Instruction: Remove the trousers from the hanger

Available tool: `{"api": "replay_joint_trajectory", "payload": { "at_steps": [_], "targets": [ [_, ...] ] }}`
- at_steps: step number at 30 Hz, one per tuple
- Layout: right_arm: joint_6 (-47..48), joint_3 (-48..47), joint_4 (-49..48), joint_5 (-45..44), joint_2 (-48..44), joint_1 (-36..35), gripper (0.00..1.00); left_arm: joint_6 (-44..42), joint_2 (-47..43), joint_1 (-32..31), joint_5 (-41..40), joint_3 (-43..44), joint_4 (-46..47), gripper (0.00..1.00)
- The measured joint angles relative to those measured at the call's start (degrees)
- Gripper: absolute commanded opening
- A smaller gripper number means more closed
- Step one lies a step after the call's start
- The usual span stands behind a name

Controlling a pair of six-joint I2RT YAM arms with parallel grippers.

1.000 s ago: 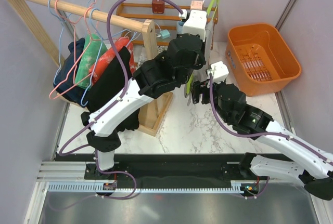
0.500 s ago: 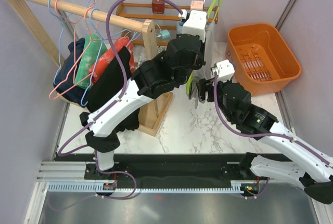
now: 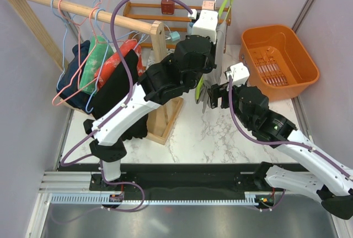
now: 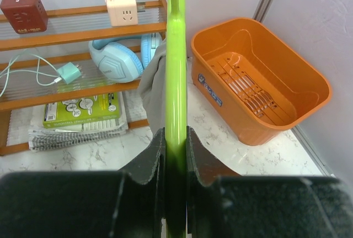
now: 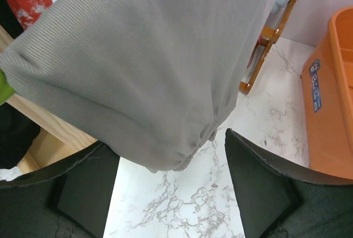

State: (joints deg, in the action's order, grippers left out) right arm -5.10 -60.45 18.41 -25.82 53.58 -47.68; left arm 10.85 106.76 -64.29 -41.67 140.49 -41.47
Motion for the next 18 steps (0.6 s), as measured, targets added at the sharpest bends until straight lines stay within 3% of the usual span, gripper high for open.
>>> {"api": "replay_joint_trajectory", "payload": {
  "at_steps": [13, 18],
  "targets": [
    [0.0, 0.0, -1.1, 1.7, 3.0, 1.5, 0.8, 0.0, -0.2, 0.1, 0.1, 0.0, 0.0, 0.02],
    [-0.1, 0.0, -1.5, 1.1, 3.0, 1.5, 0.71, 0.0, -0.9, 0.1, 0.3, -0.7, 0.0, 0.02]
  ]
}}
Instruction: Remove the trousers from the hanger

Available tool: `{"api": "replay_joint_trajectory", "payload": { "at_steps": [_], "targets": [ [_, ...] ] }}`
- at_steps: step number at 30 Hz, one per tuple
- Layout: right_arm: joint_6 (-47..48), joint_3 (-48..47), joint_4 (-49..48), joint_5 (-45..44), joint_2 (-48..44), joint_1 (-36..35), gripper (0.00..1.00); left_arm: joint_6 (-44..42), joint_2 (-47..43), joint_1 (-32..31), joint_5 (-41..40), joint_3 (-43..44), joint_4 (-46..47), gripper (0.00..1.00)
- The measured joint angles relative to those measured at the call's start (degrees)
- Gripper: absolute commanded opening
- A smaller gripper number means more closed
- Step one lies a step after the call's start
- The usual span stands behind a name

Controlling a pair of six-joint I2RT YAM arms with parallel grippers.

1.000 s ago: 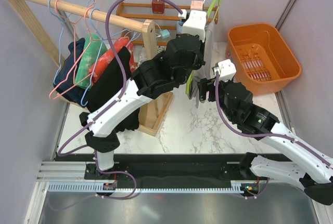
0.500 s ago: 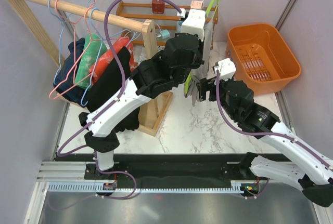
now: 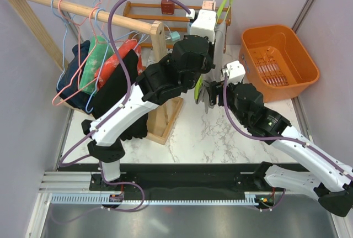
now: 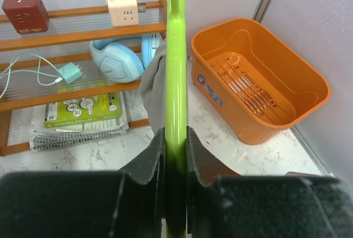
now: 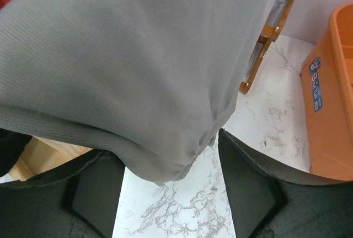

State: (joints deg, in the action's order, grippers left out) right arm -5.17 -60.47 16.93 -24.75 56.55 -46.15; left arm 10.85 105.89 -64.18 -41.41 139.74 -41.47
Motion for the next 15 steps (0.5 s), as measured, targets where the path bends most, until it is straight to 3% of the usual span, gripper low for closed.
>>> {"api": "replay_joint_trajectory", "payload": {
  "at_steps": [3, 15],
  "targets": [
    [-0.1, 0.0, -0.7, -1.4, -0.3, 0.0, 0.67, 0.0, -0.3, 0.0, 0.0, -0.3, 0.0, 0.02],
    [-0.9, -0.5, -3.3, -0.3, -0.4, 0.0, 0.79, 0.0, -0.3, 0.1, 0.1, -0.4, 0.0, 0.02]
  ]
}}
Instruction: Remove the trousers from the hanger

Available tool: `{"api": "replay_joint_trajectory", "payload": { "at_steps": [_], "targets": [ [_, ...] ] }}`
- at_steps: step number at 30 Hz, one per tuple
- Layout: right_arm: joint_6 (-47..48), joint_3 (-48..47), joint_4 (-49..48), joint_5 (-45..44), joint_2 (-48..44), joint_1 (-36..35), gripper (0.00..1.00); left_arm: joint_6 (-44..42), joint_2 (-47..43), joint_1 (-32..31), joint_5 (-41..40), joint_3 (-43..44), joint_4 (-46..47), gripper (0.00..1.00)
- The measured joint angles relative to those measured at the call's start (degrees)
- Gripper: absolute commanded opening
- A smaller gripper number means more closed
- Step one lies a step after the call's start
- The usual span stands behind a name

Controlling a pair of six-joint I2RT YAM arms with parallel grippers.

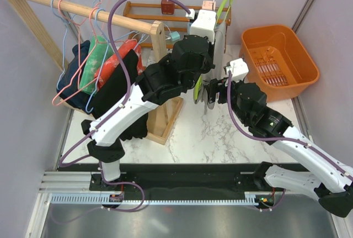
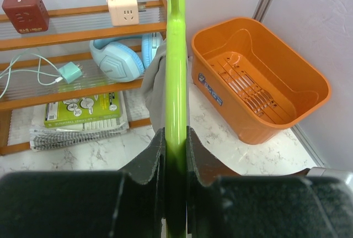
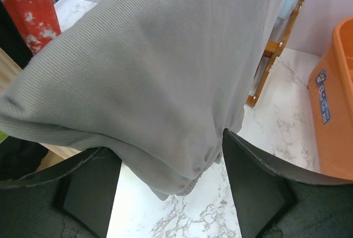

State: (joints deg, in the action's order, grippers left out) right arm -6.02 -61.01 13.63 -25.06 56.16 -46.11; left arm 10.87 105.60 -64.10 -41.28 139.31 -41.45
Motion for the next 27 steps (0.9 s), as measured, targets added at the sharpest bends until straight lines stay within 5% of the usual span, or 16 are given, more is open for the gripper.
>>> {"api": "replay_joint_trajectory", "payload": {
  "at_steps": [12, 20, 27],
  "targets": [
    [-0.4, -0.6, -1.2, 3.4, 0.0, 0.0, 0.77, 0.0, 0.0, 0.2, 1.1, 0.0, 0.0, 0.02],
    [-0.4, -1.0, -2.7, 3.4, 0.9, 0.0, 0.59, 0.0, -0.1, 0.2, 1.7, -0.3, 0.0, 0.02],
    [-0.8, -1.4, -3.4, 2.4, 0.8, 0.0, 0.28, 0.1, -0.4, 0.2, 3.1, -1.4, 0.0, 0.02]
  ]
}}
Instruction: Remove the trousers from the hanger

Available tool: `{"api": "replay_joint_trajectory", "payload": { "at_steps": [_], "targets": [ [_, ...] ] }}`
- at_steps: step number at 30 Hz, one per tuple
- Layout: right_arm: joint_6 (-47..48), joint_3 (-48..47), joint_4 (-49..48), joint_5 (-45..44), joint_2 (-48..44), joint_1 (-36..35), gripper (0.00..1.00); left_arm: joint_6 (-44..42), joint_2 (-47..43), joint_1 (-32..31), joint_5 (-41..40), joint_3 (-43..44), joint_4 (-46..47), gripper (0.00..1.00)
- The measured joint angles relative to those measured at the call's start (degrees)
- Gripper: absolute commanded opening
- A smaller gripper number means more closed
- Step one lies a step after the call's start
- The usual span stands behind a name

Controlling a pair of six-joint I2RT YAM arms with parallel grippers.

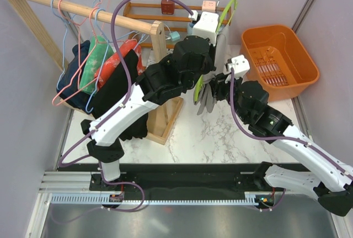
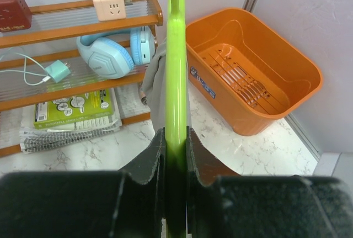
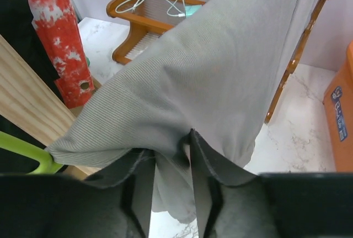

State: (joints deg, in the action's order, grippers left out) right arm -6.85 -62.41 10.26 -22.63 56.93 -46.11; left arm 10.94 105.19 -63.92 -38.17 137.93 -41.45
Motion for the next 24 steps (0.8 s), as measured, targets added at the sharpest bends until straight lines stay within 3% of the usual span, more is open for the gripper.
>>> {"api": "replay_joint_trajectory", "payload": {
  "at_steps": [4, 9, 11, 12, 15, 20, 24],
  "targets": [
    [-0.8, -0.9, 0.0, -0.2, -0.3, 0.0, 0.13, 0.0, 0.0, 0.0, 0.7, -0.1, 0.0, 0.02],
    [-1.0, -1.6, 0.9, -0.3, -1.6, 0.0, 0.07, 0.0, -0.2, 0.1, 1.2, -0.2, 0.0, 0.02],
    [-1.0, -1.6, 1.5, -0.3, -2.2, 0.0, 0.13, 0.0, -0.3, 0.1, 1.4, -0.3, 0.0, 0.02],
    [-1.0, -1.6, 1.8, -0.2, -2.6, 0.0, 0.24, 0.0, -0.5, 0.1, 1.5, -0.3, 0.0, 0.02],
    [-0.8, -1.6, 3.2, 1.9, -3.4, 0.0, 0.41, 0.0, -0.8, 0.1, 1.8, -0.3, 0.0, 0.02],
    [-1.2, -1.6, 5.7, 6.4, -3.7, 0.0, 0.57, 0.0, -1.2, 0.1, 1.8, -0.3, 0.0, 0.02],
    [-1.3, -1.5, 6.5, 8.4, -3.7, 0.0, 0.61, 0.0, -1.2, 0.1, 1.8, -0.3, 0.0, 0.02]
  ]
}}
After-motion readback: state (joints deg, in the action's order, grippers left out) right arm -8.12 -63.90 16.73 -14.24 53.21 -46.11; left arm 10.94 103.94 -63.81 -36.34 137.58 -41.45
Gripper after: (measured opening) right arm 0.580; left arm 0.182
